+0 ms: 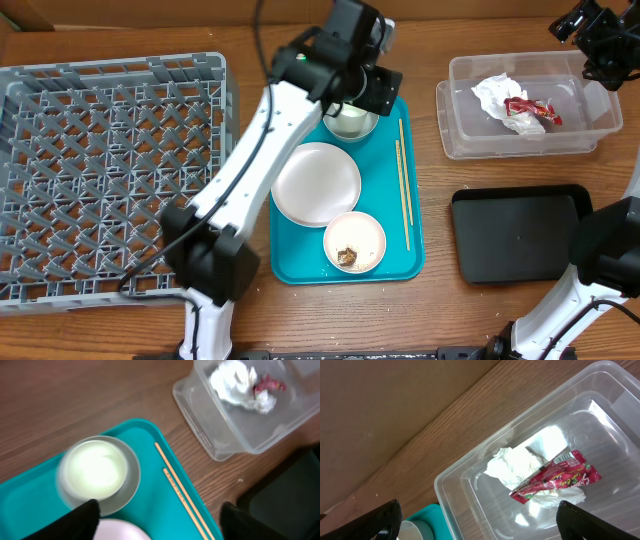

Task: Sort waste into correct bins and load items into the dishwasher
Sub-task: 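Lower the left gripper over the white cup on the saucer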

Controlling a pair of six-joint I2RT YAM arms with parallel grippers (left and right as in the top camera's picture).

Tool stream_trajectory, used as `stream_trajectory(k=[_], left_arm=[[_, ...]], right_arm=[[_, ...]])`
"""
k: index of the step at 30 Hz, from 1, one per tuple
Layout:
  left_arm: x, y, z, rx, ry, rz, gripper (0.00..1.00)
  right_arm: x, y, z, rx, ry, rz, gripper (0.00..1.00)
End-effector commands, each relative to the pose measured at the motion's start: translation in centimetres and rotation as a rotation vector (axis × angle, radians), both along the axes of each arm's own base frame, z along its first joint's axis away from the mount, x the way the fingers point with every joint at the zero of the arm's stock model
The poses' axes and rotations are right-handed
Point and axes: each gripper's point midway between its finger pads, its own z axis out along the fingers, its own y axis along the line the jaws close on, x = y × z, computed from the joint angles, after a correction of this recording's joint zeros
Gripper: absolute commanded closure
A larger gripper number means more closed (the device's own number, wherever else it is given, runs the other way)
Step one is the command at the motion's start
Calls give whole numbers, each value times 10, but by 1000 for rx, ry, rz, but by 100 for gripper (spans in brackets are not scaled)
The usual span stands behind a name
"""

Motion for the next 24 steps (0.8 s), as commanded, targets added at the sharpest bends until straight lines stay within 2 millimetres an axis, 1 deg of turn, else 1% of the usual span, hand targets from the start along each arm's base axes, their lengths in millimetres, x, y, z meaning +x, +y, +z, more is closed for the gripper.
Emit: stream_trajectory(k=[1,5,8,10,11,13,15,19,20,23,24], left_arm=[[0,-18,-19,18,-12,-129,25],[16,-5,-46,146,-37,-66,24],[22,2,-53,190,-49,-39,26],[23,3,-53,193,-52,-35,32],[24,2,-53,192,-54,-35,38],[23,2,-54,193,-53,-37,45],[22,1,-59,198,-44,-39,46],[21,-1,-79,218,-10,-48,47],[21,-2,-86,224,0,-50,50],[21,-3,-97,234,16,-54,57],[21,-4,-98,233,15,-54,58]], right_arm=[[-5,3,27,-20,-55,-2,0],[-5,3,27,-19,-55,-2,0],[-5,3,27,-20,-55,-2,0],[-5,3,27,-20,-55,-2,0],[-5,3,27,-19,-55,-2,0],[-5,3,27,-20,-55,-2,0],[-5,3,27,-20,-55,-2,0],[-5,3,27,-20,-55,-2,0],[-5,3,27,-20,-55,-2,0],[-5,3,27,-20,-55,-2,0],[-5,3,27,-20,-55,-2,0]])
